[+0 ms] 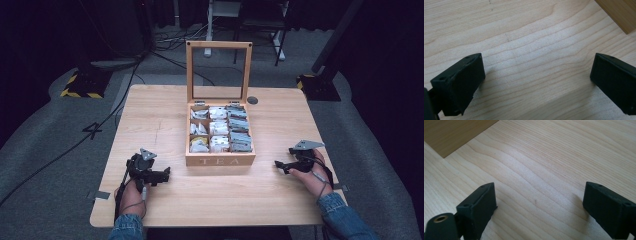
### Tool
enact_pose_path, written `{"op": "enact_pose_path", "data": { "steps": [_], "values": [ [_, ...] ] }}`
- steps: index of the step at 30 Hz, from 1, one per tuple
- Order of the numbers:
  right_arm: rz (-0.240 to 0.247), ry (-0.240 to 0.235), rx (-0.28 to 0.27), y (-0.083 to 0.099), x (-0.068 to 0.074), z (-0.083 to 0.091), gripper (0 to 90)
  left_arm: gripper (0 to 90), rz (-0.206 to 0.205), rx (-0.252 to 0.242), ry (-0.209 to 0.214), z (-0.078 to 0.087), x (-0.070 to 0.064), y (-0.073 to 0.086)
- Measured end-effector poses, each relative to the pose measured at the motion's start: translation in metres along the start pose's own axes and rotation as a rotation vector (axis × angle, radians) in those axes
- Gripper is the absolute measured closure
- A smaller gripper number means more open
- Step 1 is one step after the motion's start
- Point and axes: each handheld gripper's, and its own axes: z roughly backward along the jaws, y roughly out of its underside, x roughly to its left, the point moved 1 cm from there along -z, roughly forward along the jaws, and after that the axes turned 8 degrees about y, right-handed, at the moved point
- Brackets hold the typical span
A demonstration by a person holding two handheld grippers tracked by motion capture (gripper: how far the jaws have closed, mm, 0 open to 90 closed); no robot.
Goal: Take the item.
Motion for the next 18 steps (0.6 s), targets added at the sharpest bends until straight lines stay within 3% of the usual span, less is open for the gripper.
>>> {"op": "enact_pose_path", "data": {
  "steps": [6,11,13,15,18],
  "values": [
    [-0.001,-0.002,0.0,0.0,-0.0001,0.0,11.8,0.0,0.0,0.0,0.0,0.0,0.0,0.0],
    [-0.001,-0.005,-0.011,-0.0006,0.0011,0.0002,18.1,0.0,0.0,0.0,0.0,0.0,0.0,0.0],
    [-0.02,0.006,-0.022,-0.0009,0.0016,0.0009,26.1,0.0,0.0,0.0,-0.001,0.0001,-0.0001,0.0001],
    [-0.048,0.008,-0.015,-0.0024,0.0027,0.0015,27.6,0.0,0.006,-0.001,-0.004,0.0001,-0.0006,0.0003],
    [-0.084,-0.033,0.014,-0.0066,0.0064,0.0052,36.5,0.0,0.009,-0.005,-0.008,0.0002,-0.0011,0.0007]
  ]
}}
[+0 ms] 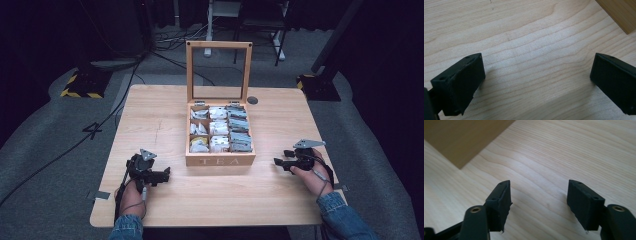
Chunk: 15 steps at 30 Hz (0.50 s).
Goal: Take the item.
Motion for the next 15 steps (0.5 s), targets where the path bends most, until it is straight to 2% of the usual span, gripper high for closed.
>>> {"op": "enact_pose_path", "data": {
  "steps": [2,6,9,15],
  "values": [
    [-0.011,-0.013,-0.009,-0.004,0.003,0.002,35.8,0.0,-0.003,0.0,-0.003,0.0,0.0,0.0],
    [0.004,-0.023,-0.037,-0.016,0.008,0.009,36.1,0.0,-0.002,-0.001,-0.003,0.0,0.0,0.0],
    [-0.014,-0.038,-0.062,-0.023,0.01,0.016,36.4,0.0,-0.002,0.0,-0.002,0.0,0.0,0.0],
    [-0.032,-0.046,-0.125,-0.037,0.006,0.036,37.4,0.0,0.0,0.003,0.001,0.0,0.0,0.0]
  ]
}}
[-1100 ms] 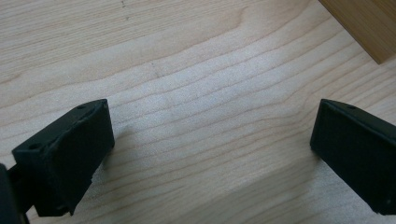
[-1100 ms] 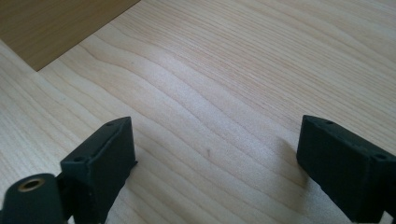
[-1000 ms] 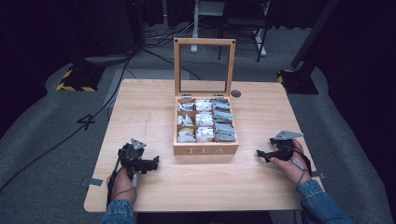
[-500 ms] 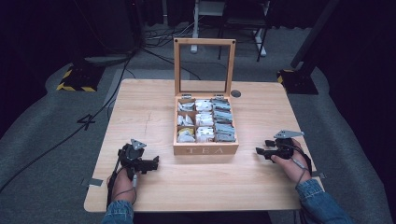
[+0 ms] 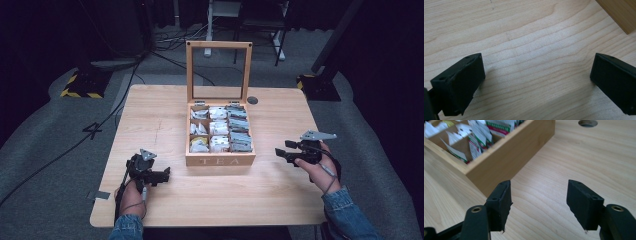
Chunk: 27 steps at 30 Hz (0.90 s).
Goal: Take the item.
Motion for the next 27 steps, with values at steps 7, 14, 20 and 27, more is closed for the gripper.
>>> {"op": "enact_pose_path", "data": {
  "steps": [7,14,20,27],
  "values": [
    [0.001,-0.015,-0.029,-0.015,0.001,0.016,37.8,0.0,-0.004,-0.001,0.001,0.0,0.001,-0.001],
    [0.01,-0.018,-0.035,-0.04,0.002,0.03,37.6,0.0,-0.004,-0.004,0.002,-0.001,0.001,-0.001],
    [0.03,-0.044,-0.058,-0.054,0.015,0.027,37.5,0.0,-0.004,-0.004,0.001,-0.001,0.001,-0.001],
    [0.065,-0.078,-0.061,-0.063,0.032,0.017,37.4,0.0,-0.005,-0.004,0.001,-0.001,0.001,-0.001]
  ]
}}
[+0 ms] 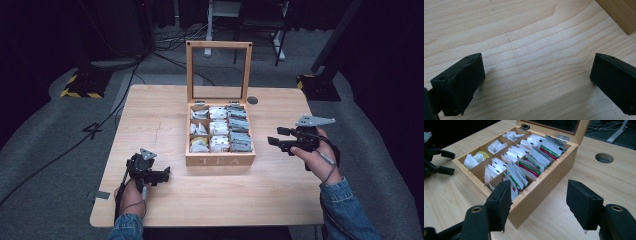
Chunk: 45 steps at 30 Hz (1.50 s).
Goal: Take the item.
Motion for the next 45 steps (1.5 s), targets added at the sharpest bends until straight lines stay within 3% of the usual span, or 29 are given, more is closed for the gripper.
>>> {"op": "enact_pose_path", "data": {
  "steps": [9,16,24,32,37,45],
  "values": [
    [0.015,-0.014,-0.017,-0.01,0.009,-0.008,37.3,0.0,-0.003,0.0,0.001,0.0,0.0,0.0],
    [0.043,-0.055,-0.026,-0.02,0.023,-0.019,37.5,0.0,0.001,-0.001,-0.002,0.0,0.0,0.0],
    [0.074,-0.115,-0.029,-0.031,0.042,-0.042,40.1,0.0,0.065,-0.008,-0.051,0.003,0.001,0.003],
    [0.099,-0.157,-0.014,-0.035,0.054,-0.067,46.2,0.0,0.065,-0.006,-0.054,0.003,0.002,0.003],
    [0.098,-0.148,0.006,-0.033,0.055,-0.08,49.4,0.0,0.065,-0.005,-0.054,0.003,0.002,0.003],
    [0.103,-0.198,0.021,-0.032,0.063,-0.098,54.7,0.0,0.063,-0.005,-0.054,0.003,0.002,0.003]
  ]
}}
